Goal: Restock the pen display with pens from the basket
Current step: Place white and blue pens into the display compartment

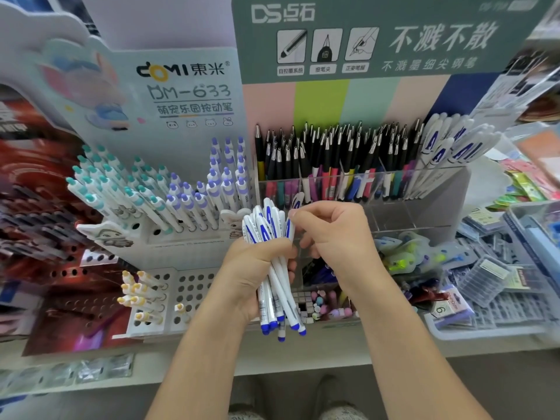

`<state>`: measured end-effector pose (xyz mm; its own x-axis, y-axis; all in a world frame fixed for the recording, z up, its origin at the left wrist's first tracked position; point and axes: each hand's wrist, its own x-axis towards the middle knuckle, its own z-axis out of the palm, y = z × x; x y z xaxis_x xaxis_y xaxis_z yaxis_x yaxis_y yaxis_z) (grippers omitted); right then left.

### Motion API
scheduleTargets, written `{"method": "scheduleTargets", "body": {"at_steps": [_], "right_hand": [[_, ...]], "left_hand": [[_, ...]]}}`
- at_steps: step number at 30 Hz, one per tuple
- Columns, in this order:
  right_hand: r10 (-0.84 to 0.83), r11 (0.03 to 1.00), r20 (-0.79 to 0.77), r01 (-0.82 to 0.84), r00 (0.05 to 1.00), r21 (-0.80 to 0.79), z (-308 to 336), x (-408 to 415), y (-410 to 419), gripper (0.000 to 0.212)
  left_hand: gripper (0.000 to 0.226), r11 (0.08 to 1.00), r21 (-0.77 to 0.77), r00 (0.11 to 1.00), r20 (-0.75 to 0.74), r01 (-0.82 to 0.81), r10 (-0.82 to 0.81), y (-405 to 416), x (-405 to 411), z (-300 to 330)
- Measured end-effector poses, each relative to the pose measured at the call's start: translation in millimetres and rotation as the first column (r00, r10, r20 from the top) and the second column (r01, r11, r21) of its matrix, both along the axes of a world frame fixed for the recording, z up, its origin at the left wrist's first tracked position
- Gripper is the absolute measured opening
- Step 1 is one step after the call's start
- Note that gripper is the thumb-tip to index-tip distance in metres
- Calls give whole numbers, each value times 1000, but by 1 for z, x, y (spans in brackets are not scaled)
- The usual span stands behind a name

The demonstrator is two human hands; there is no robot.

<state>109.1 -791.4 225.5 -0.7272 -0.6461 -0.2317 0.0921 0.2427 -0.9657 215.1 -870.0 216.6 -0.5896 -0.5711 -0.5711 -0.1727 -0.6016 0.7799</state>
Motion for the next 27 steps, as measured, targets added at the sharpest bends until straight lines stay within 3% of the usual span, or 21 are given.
{"method": "scheduleTargets", "body": {"at_steps": [7, 12, 16, 19, 22, 24, 27], "right_hand": [[-137, 987, -266, 109, 954, -118, 10, 7, -14, 14], [-111, 990, -398, 66, 911, -124, 21, 8, -17, 18], [-177, 977, -405, 110, 897, -182, 26, 5, -13, 17], [-363, 899, -369, 218, 855, -380, 33, 2, -7, 15], [-574, 734, -254, 352, 779, -581, 39, -10, 2, 12], [-627, 671, -165, 420, 761, -612, 37, -19, 5, 12], [-584, 724, -148, 430, 798, -540, 18, -23, 2, 11]], "left_hand": [[18, 988, 140, 982, -167, -66, 89, 2, -3, 5], [22, 974, 192, 965, -206, -123, 163, 5, -4, 8], [48, 970, 155, 958, -187, -187, 215, 7, -7, 8], [21, 972, 120, 963, -152, -204, 221, 7, -9, 7], [9, 973, 133, 965, -159, -187, 207, 7, -7, 9], [10, 973, 131, 966, -156, -189, 209, 5, -5, 9], [16, 977, 109, 967, -159, -185, 201, 5, -3, 9]]}}
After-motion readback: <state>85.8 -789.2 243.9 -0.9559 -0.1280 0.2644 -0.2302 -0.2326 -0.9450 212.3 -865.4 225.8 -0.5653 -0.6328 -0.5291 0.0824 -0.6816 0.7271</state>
